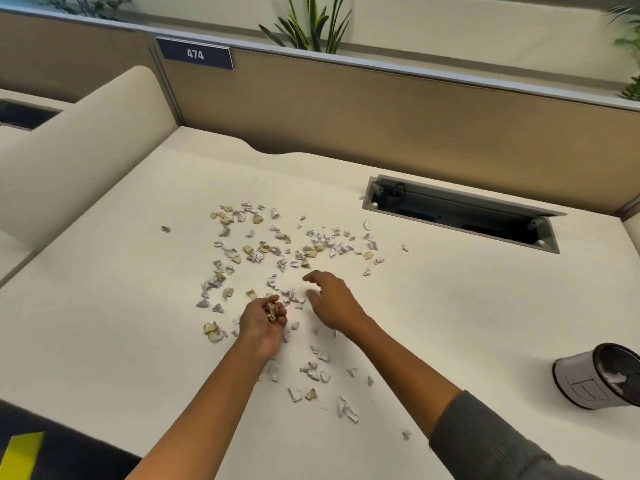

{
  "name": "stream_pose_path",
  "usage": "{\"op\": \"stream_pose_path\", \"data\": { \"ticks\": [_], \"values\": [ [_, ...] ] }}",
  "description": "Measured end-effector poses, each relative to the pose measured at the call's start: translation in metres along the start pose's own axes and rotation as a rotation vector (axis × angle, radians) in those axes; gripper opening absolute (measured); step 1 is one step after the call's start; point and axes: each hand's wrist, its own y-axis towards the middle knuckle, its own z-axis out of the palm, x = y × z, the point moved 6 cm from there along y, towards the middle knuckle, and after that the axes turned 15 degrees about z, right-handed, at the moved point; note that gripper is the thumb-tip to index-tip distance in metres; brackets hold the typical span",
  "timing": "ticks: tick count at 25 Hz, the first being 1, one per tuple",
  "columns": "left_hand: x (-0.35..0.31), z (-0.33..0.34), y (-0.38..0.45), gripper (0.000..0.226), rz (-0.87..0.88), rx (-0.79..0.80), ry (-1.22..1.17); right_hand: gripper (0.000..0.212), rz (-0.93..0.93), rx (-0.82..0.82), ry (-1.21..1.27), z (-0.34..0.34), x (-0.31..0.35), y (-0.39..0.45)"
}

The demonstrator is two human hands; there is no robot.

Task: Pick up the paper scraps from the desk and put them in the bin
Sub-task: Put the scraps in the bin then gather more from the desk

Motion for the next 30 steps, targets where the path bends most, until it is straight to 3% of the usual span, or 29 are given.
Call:
{"op": "stream_pose_path", "data": {
  "ticks": [5,9,11,15,19,24,27,30],
  "values": [
    [-0.046,-0.018,0.027,0.029,0.087,-0.058,-0.037,0.084,-0.17,0.199,-0.238,0.062,0.032,0.01],
    [-0.062,-0.03,0.034,0.03,0.119,-0.07,-0.05,0.1,-0.34,0.217,-0.453,0.09,0.038,-0.007],
    [-0.065,-0.037,0.034,0.03,0.119,-0.079,-0.05,0.085,-0.397,0.211,-0.488,0.095,0.032,-0.018],
    [-0.061,-0.041,0.033,0.029,0.102,-0.07,-0.035,0.02,-0.53,0.115,-0.469,0.082,0.032,-0.033],
    [-0.051,-0.037,0.028,0.03,0.062,-0.031,-0.02,0.021,-0.488,0.059,-0.535,0.066,0.034,-0.03],
    [-0.037,-0.035,0.019,0.028,0.034,0.012,-0.019,0.014,-0.056,0.159,0.008,0.026,0.035,-0.013],
    [-0.027,-0.028,0.013,0.031,0.018,0.053,-0.054,0.011,-0.02,0.187,0.198,0.015,0.06,-0.013],
    [-0.021,-0.019,0.011,0.038,-0.012,0.108,-0.106,0.014,-0.013,0.158,0.135,0.023,0.086,-0.02]
  ]
}}
